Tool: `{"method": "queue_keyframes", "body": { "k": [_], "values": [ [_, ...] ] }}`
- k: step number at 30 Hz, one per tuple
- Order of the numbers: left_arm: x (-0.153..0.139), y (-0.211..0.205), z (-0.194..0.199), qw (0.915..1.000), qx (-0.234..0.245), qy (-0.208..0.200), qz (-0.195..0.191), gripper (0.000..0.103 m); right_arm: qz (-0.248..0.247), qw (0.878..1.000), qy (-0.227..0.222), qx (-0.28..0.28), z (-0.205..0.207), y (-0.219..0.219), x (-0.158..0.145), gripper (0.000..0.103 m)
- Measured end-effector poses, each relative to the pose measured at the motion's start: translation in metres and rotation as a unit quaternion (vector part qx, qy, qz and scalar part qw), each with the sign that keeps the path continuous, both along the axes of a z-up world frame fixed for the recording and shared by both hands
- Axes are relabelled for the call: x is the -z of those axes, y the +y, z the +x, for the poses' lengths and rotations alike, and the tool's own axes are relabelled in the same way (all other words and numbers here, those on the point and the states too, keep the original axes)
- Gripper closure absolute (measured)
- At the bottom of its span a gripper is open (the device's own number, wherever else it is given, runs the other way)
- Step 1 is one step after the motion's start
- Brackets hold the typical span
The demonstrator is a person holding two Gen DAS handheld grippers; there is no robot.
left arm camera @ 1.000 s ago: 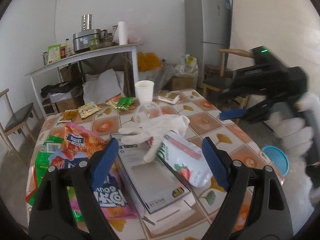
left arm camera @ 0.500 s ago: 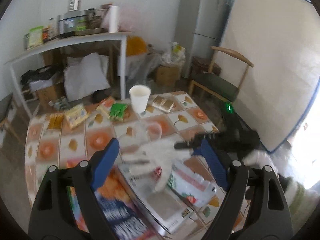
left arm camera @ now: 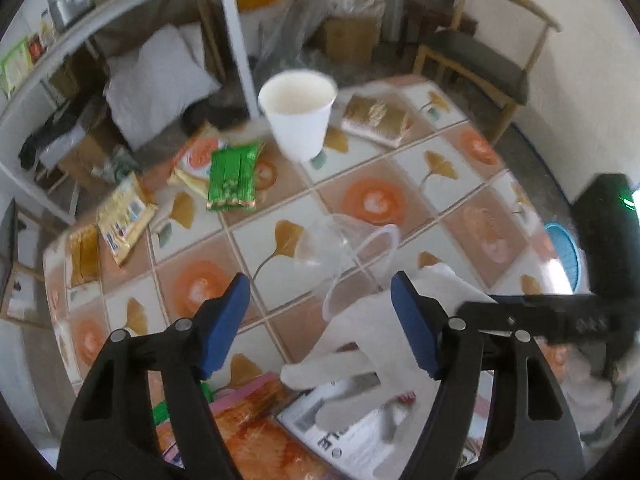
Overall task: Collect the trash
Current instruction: 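Grasp the white glove with the right tool while the left tool grasps the clear plastic bowl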
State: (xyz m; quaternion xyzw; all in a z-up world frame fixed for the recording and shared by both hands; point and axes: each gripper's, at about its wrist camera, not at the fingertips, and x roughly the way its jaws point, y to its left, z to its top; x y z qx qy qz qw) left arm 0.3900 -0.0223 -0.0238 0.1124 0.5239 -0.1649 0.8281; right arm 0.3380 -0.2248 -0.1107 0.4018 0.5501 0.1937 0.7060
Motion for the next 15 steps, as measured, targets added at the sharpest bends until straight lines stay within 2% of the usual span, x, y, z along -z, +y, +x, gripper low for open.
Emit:
{"method": "queue_keyframes", "body": {
  "k": [5,10,12,15],
  "values": [
    [0.027,-0.007,0.019,0.9988,-0.016,0.037,0.026,0.052,-0.002,1.000,0.003,0.001,0.003,0.001,0.002,0.067],
    [0.039,-0.003,0.029,0.9973,-0.036,0.062,0.012,0.078,0.002,1.000,0.003,0.003,0.003,0.000,0.004,0.077],
    [0.041,0.000,0.030,0.9971,-0.041,0.064,0.012,0.085,0.004,1.000,0.001,0.006,0.003,-0.002,0.004,0.081],
    [0.041,0.004,0.031,0.9968,-0.049,0.062,0.011,0.089,0.008,1.000,-0.003,0.009,0.001,-0.002,0.002,0.087]
  ]
}}
